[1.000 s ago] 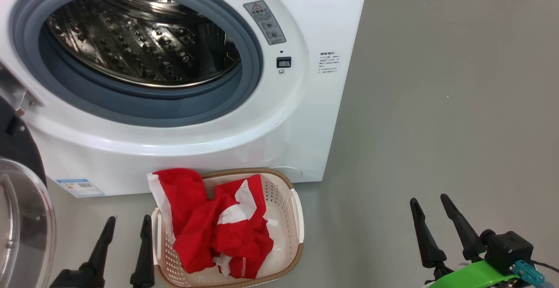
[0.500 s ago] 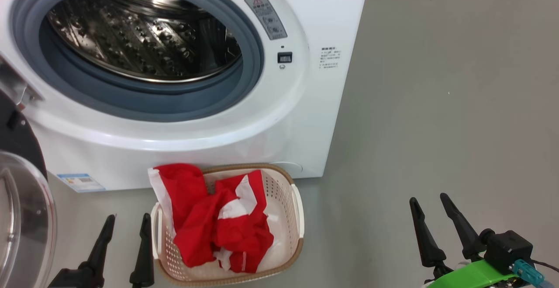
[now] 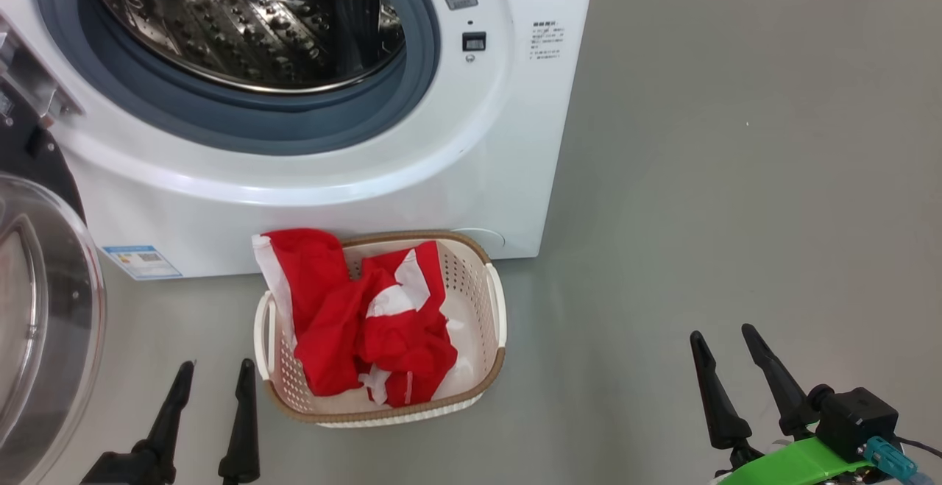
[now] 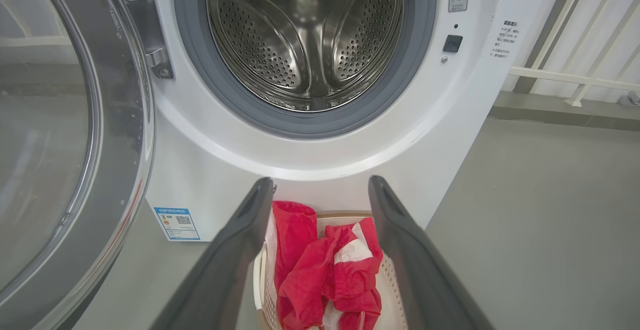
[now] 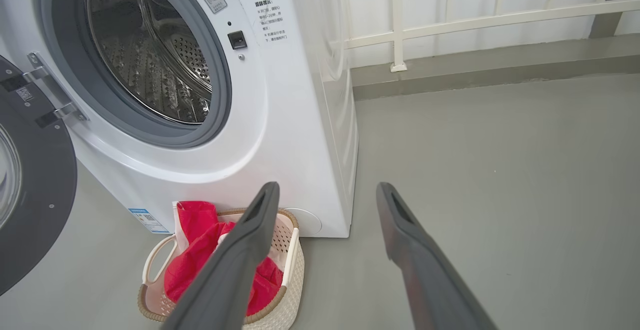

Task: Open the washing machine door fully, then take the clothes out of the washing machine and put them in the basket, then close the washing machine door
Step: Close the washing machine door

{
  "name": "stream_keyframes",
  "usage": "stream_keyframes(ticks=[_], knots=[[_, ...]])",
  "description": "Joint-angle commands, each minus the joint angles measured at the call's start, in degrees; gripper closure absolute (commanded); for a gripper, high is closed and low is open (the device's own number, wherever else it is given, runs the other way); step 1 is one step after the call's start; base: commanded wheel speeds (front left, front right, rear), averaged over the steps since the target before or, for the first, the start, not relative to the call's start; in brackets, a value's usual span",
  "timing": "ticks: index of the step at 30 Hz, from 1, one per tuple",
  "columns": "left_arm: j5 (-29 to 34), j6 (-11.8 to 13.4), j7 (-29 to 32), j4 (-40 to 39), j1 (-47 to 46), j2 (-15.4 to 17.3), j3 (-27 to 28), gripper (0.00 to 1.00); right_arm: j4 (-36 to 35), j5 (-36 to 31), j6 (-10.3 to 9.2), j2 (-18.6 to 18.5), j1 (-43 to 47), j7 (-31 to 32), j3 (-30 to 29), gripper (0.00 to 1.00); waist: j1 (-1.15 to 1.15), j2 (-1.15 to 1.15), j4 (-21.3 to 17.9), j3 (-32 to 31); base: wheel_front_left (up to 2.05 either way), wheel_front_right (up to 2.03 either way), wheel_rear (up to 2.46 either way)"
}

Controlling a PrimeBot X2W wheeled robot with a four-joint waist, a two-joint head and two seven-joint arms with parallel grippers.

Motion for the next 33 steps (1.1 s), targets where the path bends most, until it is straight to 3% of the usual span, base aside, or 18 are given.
stream_keyframes(ticks=[1,12,17,33], knots=[[0.0,-0.3,-0.3,-1.6,-1.7,0.6,1.8,0.0,-1.5,-0.6,0.43,-0.2,-1.2,-0.4,1.1,0.0,0.0,0.0,0.0,0.1,-0.48,0.48,0.0],[0.1,-0.3,-0.3,-1.3,-2.0,0.6,1.4,0.0,-1.6,-0.7,0.43,-0.2,-1.3,-0.4,0.9,0.0,0.0,0.0,0.3,0.3,-0.06,0.06,0.0],[-0.4,-0.3,-0.3,-0.8,-2.3,0.6,0.8,0.0,-1.5,-0.9,0.43,-0.4,-1.0,-0.4,1.4,0.0,0.0,0.0,2.2,-0.3,0.0,0.0,0.0],[-4.6,2.0,-0.3,1.2,1.9,0.6,-2.8,0.0,-0.7,-0.6,0.43,-3.1,1.1,-0.4,3.7,0.0,0.0,0.0,18.6,-4.3,0.0,0.0,0.0]])
